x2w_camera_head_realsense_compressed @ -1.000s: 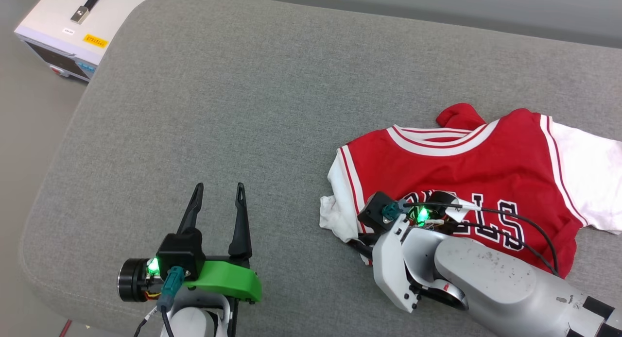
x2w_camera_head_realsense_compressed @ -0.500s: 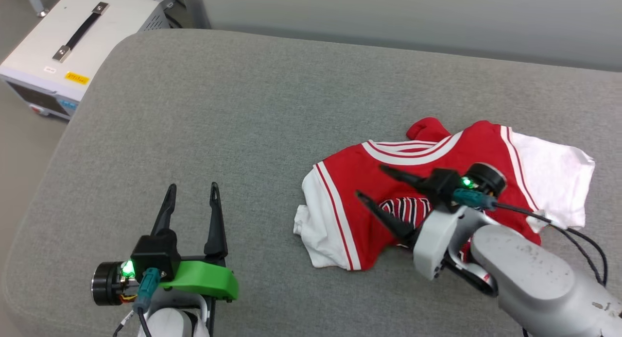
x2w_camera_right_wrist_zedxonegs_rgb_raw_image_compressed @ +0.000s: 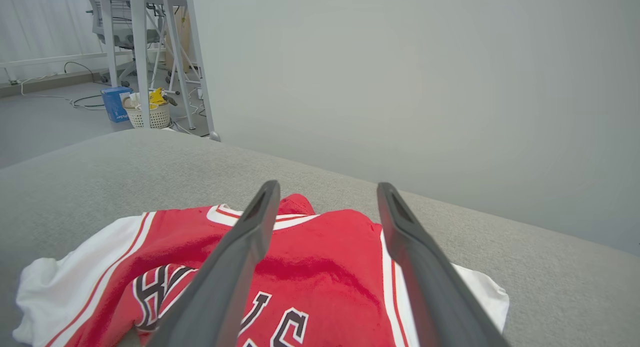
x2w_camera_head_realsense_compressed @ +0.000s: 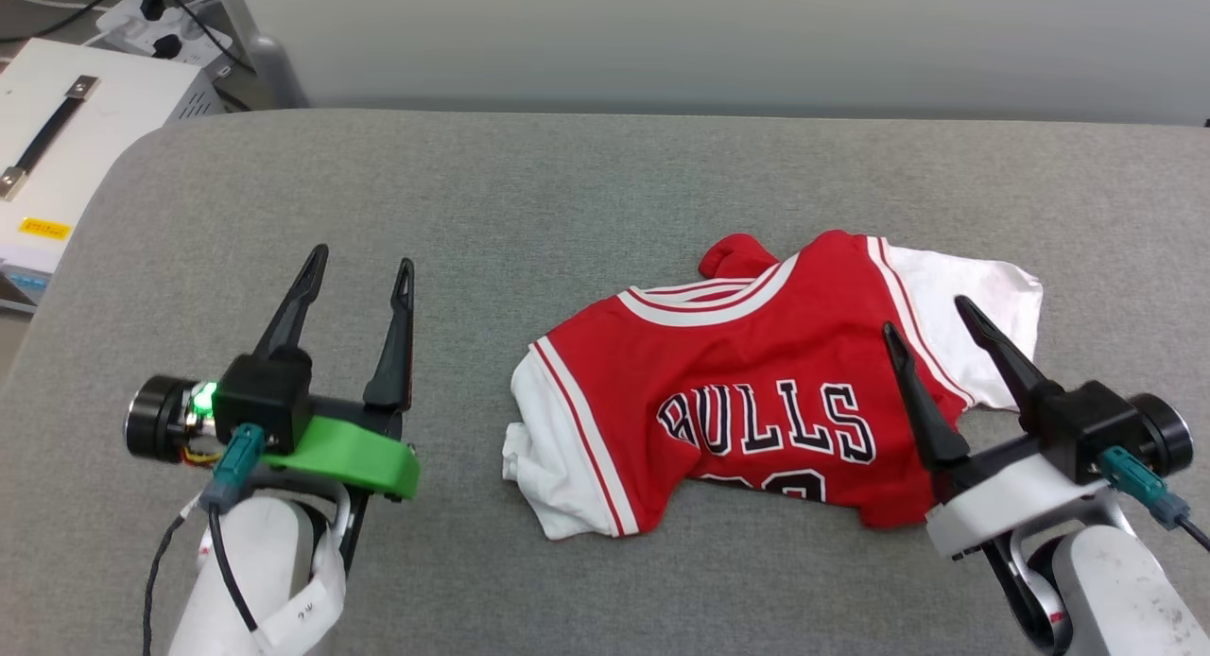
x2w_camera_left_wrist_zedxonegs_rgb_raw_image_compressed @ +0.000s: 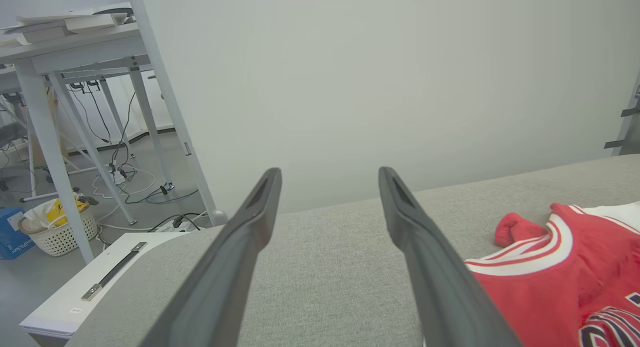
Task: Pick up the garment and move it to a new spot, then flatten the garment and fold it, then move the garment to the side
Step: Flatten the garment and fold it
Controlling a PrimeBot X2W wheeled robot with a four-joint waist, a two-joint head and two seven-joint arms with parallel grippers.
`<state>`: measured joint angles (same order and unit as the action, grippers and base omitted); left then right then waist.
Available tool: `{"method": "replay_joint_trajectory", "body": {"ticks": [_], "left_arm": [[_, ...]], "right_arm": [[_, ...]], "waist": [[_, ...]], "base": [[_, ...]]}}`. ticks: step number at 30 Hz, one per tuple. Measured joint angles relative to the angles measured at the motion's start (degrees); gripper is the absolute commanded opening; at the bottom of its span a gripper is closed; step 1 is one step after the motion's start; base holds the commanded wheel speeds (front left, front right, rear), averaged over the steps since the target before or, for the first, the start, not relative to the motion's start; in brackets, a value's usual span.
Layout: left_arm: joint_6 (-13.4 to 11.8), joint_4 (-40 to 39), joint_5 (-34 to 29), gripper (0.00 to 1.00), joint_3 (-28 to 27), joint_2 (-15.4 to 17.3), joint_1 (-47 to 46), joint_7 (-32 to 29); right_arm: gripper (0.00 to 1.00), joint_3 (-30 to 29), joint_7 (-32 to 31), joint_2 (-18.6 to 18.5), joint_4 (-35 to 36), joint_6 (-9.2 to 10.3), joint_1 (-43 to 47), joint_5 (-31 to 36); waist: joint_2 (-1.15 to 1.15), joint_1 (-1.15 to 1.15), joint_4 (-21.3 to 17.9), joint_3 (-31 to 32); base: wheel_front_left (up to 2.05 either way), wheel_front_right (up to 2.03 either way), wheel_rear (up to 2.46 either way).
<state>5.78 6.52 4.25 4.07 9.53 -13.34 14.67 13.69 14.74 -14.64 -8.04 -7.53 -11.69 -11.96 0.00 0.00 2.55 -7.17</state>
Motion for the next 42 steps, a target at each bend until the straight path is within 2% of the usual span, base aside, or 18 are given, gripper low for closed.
{"method": "replay_joint_trajectory", "body": {"ticks": [3, 7, 13, 18, 23, 29, 33, 42], "left_arm": [[1.1, 2.6, 1.0, 1.00, 2.5, 2.2, -4.3, 0.0], [1.5, 7.9, 4.5, 1.00, 8.8, 6.3, -10.4, -1.7], [1.5, 10.9, 17.1, 1.00, 23.7, 14.3, -22.5, -11.3], [1.5, 12.0, 27.3, 1.00, 35.1, 18.6, -30.7, -22.4], [1.5, 14.6, 37.6, 1.00, 44.0, 19.7, -37.7, -36.7], [1.5, 17.2, 43.6, 1.00, 53.4, 20.7, -43.8, -48.6], [1.5, 19.4, 47.2, 1.00, 58.0, 21.3, -45.6, -52.4], [1.5, 23.4, 50.5, 1.00, 66.0, 23.1, -46.1, -54.1]], "right_arm": [[1.00, -4.5, 0.0, 2.3, 2.5, 0.00, 4.0, 2.5], [1.00, -6.9, 0.0, 4.0, 4.1, 0.00, 7.2, 4.3], [1.00, -7.9, 0.0, 5.4, 5.3, 0.00, 8.5, 6.0], [1.00, -8.0, 0.0, 5.5, 5.7, 0.00, 8.5, 6.7], [1.00, -7.9, 0.0, 5.7, 5.8, 0.00, 7.8, 7.0], [1.00, -7.5, 0.0, 6.1, 5.9, 0.00, 5.8, 7.2], [1.00, -7.4, 0.0, 6.3, 5.9, 0.00, 4.8, 7.2], [1.00, -7.1, 0.0, 6.7, 5.9, 0.00, 3.0, 7.2]], "waist": [[0.00, 0.00, -1.3, 0.1], [0.00, 0.00, -2.6, 0.1], [0.00, 0.00, -4.4, -0.6], [0.00, 0.00, -5.5, -1.9], [0.00, 0.01, -6.4, -3.8], [0.00, 0.01, -7.6, -6.1], [0.00, 0.01, -8.6, -7.9], [0.00, 0.01, -10.9, -11.5]], "base": [[0.00, 0.00, 0.00], [0.00, 0.00, 0.00], [0.00, 0.00, 0.00], [0.00, 0.00, 0.00], [0.00, 0.00, 0.00], [0.00, 0.00, 0.00], [0.00, 0.00, 0.00], [0.00, 0.00, 0.00]]}}
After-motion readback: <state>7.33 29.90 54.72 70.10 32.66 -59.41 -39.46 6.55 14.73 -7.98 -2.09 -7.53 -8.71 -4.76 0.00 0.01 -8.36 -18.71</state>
